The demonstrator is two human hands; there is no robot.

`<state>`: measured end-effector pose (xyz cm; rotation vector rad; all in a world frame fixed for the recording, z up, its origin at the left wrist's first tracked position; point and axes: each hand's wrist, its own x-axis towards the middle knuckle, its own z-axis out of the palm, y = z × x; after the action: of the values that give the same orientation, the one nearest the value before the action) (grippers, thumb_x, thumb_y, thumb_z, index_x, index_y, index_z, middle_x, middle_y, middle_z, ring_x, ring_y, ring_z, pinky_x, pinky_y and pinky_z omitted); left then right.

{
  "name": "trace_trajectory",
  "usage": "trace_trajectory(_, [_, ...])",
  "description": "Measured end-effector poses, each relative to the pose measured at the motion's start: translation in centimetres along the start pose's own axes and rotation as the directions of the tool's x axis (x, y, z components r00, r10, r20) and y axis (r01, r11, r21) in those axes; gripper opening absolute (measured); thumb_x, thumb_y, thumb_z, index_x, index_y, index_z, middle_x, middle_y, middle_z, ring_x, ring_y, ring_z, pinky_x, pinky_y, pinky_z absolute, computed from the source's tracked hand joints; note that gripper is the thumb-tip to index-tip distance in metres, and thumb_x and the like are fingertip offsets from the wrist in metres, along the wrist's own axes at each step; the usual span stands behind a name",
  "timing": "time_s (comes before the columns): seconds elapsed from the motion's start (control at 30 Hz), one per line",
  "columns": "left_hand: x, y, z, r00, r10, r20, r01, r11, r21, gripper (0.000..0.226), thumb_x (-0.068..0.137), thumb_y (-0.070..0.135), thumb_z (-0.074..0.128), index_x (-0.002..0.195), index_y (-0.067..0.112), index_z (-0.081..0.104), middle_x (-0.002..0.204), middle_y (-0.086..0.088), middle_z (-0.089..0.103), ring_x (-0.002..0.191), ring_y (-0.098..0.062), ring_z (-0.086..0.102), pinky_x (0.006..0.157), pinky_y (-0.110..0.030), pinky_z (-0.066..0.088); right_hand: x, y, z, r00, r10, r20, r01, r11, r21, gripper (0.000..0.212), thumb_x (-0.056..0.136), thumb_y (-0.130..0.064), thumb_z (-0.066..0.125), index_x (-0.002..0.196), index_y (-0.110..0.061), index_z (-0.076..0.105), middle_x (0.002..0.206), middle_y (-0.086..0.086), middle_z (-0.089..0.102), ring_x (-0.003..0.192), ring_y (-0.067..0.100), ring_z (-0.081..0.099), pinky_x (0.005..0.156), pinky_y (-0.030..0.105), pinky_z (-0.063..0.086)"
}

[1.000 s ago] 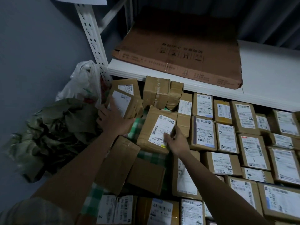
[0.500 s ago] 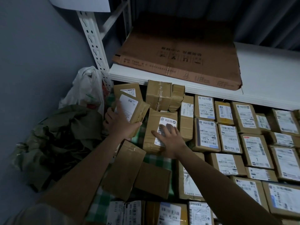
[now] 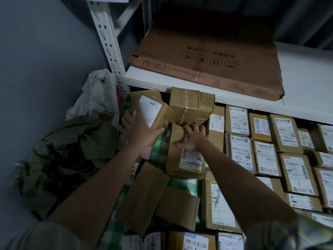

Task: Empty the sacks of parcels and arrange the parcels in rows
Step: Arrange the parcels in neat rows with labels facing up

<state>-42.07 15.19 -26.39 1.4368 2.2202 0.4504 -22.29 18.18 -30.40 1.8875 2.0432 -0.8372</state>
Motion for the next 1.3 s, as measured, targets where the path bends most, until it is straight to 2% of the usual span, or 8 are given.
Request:
trace_trajectory(0.23, [0.5, 0.1, -0.3, 1.0, 0.012, 0.015, -0.011, 1.0, -0.027, 0.129, 0.064, 0.062, 0.077, 0.149, 0.034, -0.016, 0.157, -0.018, -0.004, 0.144, -0.039, 0.001, 0.113, -0.058, 0.009, -1.9, 1.6, 0.9, 0.998, -0.04, 0.058, 0.042, 0.999, -0.034, 0.103, 0.074, -0.069, 0.066, 0.153, -0.032, 0.011, 0.161, 0.01, 0.006, 0.145, 0.043, -0.002, 0.113, 0.065, 0.014])
trace_trajectory(0.47, [-0.2, -0.3, -0.3, 0.999, -0.007, 0.053, 0.008, 1.0, -0.024, 0.13, 0.061, 0.068, 0.075, 0.148, 0.036, -0.017, 0.157, -0.014, -0.002, 0.143, -0.04, 0.004, 0.113, -0.06, 0.014, -3.5, 2.4, 1.1, 0.99, -0.124, -0.069, 0.125, 0.992, 0.001, 0.081, 0.09, -0.062, 0.049, 0.154, -0.034, 0.009, 0.163, 0.007, 0.002, 0.148, 0.034, -0.009, 0.116, 0.058, -0.006])
trace_trajectory(0.73, [-1.2, -0.2, -2.5, 0.992, 0.016, 0.121, 0.004, 0.987, -0.163, 0.127, 0.067, 0.062, 0.074, 0.148, 0.036, -0.02, 0.158, -0.007, 0.004, 0.143, -0.037, 0.012, 0.111, -0.057, 0.02, -7.0, -0.2, -0.4, 0.925, -0.259, -0.28, 0.322, 0.923, 0.21, 0.045, 0.093, -0.024, 0.061, 0.136, -0.019, 0.051, 0.142, 0.006, 0.046, 0.132, 0.022, 0.038, 0.107, 0.033, 0.032])
trace_trajectory(0.83, [-2.2, 0.1, -3.4, 0.982, 0.036, 0.187, 0.004, 0.978, -0.209, 0.121, 0.074, 0.058, 0.072, 0.149, 0.033, -0.019, 0.158, -0.006, 0.008, 0.142, -0.034, 0.017, 0.111, -0.053, 0.021, -8.9, -1.8, -0.6, 0.954, -0.206, -0.216, 0.293, 0.791, 0.537, 0.043, 0.093, -0.026, 0.064, 0.133, -0.016, 0.052, 0.131, 0.003, 0.054, 0.115, 0.012, 0.049, 0.099, 0.027, 0.041])
trace_trajectory(0.97, [-3.0, -1.3, -3.6, 0.96, 0.085, 0.266, 0.049, 0.887, -0.459, 0.118, 0.052, 0.082, 0.07, 0.145, 0.048, 0.007, 0.147, -0.002, 0.035, 0.133, -0.03, 0.04, 0.101, -0.06, 0.038, -10.3, -2.8, 0.2, 0.987, -0.138, -0.087, 0.154, 0.613, 0.775, 0.082, 0.085, -0.057, 0.063, 0.151, -0.024, 0.028, 0.151, 0.0, 0.038, 0.136, 0.021, 0.04, 0.111, 0.039, 0.036])
trace_trajectory(1.07, [-3.9, -1.6, -4.0, 0.923, 0.163, 0.349, 0.093, 0.786, -0.611, 0.105, 0.056, 0.077, 0.073, 0.143, 0.043, 0.026, 0.136, 0.007, 0.052, 0.119, -0.018, 0.057, 0.097, -0.054, 0.048, -10.7, -3.9, 0.0, 0.985, -0.17, 0.041, 0.031, 0.401, 0.916, 0.101, 0.074, -0.072, 0.064, 0.154, -0.031, 0.018, 0.157, 0.001, 0.029, 0.14, 0.025, 0.035, 0.113, 0.043, 0.032])
trace_trajectory(1.2, [-5.1, -1.1, -4.3, 0.931, 0.179, 0.317, -0.019, 0.893, -0.451, 0.106, 0.051, 0.088, 0.062, 0.142, 0.049, 0.022, 0.144, 0.002, 0.039, 0.132, -0.026, 0.038, 0.102, -0.058, 0.037, -10.5, -4.7, -0.1, 0.982, -0.188, 0.022, 0.053, 0.382, 0.923, 0.103, 0.065, -0.073, 0.071, 0.149, -0.032, 0.029, 0.144, 0.0, 0.05, 0.129, 0.019, 0.05, 0.11, 0.048, 0.039])
trace_trajectory(1.3, [-5.9, -0.7, -4.1, 0.954, 0.12, 0.274, -0.042, 0.961, -0.273, 0.112, 0.06, 0.078, 0.065, 0.145, 0.052, -0.003, 0.152, -0.007, 0.018, 0.14, -0.037, 0.017, 0.107, -0.062, 0.023, -10.5, -5.2, -0.2, 0.989, -0.151, -0.002, 0.046, 0.289, 0.956, 0.089, 0.072, -0.066, 0.069, 0.145, -0.031, 0.032, 0.137, -0.005, 0.053, 0.121, 0.015, 0.054, 0.104, 0.046, 0.044])
